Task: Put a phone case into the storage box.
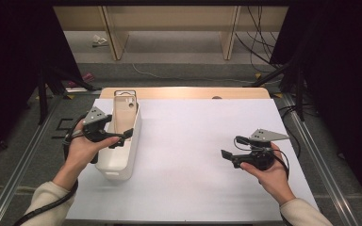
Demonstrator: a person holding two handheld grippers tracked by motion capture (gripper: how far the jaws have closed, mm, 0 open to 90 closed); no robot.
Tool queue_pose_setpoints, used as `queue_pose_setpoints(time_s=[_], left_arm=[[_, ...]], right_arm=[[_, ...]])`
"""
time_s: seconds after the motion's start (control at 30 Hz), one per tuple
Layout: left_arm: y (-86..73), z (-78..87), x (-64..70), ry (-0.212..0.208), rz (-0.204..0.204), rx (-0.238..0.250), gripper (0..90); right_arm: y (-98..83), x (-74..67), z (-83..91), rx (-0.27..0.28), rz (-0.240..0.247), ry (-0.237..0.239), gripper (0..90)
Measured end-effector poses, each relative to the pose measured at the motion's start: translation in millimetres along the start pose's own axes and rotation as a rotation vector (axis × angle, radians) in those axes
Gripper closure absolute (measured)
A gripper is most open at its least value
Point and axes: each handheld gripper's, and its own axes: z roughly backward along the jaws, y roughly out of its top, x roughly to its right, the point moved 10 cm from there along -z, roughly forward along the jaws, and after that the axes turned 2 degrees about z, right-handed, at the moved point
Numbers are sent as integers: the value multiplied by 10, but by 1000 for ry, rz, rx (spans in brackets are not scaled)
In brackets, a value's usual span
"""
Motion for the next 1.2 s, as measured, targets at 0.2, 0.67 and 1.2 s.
queue_pose_setpoints(time_s=[0.2,0.67,1.2], left_arm=[[-21,46,118,-28,-21,5,1],[-123,137,269,-65,-47,16,6],[-267,211,325,-61,-107,23,8]], right_arm=[[0,2,2,0,-1,0,163],[-12,5,31,3,0,-2,163],[-59,36,161,10,-4,-13,164]])
